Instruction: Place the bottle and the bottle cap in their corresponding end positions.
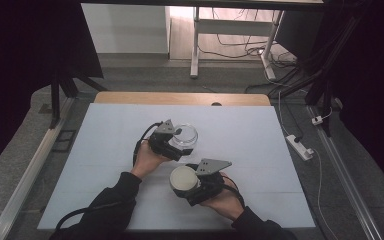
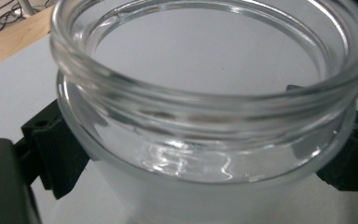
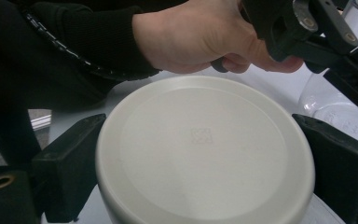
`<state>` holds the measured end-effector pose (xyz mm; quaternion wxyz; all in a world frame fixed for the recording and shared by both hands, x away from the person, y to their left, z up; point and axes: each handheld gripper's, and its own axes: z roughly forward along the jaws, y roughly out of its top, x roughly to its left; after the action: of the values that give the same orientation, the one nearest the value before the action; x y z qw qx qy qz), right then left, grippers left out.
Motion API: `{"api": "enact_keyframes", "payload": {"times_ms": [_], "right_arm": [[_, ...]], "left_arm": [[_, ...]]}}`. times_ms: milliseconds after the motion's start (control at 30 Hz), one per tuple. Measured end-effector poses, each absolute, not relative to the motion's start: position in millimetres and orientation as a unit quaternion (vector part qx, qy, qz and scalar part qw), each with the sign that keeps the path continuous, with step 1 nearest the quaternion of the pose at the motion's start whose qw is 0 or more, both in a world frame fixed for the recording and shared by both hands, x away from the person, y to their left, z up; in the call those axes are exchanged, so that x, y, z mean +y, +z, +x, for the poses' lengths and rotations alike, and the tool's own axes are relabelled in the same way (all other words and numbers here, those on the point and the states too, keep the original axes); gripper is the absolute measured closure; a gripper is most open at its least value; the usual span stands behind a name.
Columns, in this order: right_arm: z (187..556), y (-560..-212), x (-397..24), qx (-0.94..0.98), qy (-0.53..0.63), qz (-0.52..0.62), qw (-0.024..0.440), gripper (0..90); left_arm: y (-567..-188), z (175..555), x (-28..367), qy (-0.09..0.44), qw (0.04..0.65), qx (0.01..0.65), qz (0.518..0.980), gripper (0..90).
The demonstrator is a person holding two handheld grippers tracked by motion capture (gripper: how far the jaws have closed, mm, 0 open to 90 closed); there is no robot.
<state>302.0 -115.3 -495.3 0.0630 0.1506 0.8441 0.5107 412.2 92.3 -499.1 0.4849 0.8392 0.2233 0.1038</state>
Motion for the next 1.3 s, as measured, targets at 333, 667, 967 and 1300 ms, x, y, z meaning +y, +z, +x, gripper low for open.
{"api": "enact_keyframes", "payload": {"times_ms": [333, 667, 967, 1300], "right_arm": [[305, -512, -110, 0.853, 0.497, 0.146, 0.060, 7.2], [308, -527, -106, 0.866, 0.475, 0.144, 0.064, 7.2], [313, -535, -103, 0.876, 0.453, 0.150, 0.066, 7.1], [317, -537, -99, 0.885, 0.428, 0.174, 0.067, 6.9]], "left_arm": [[-513, 416, 91, 0.103, 0.478, 0.223, 0.843, 7.4], [-518, 420, 96, 0.111, 0.475, 0.233, 0.841, 7.4], [-523, 422, 98, 0.115, 0.470, 0.236, 0.843, 7.4], [-524, 423, 98, 0.122, 0.472, 0.234, 0.841, 7.3]]}}
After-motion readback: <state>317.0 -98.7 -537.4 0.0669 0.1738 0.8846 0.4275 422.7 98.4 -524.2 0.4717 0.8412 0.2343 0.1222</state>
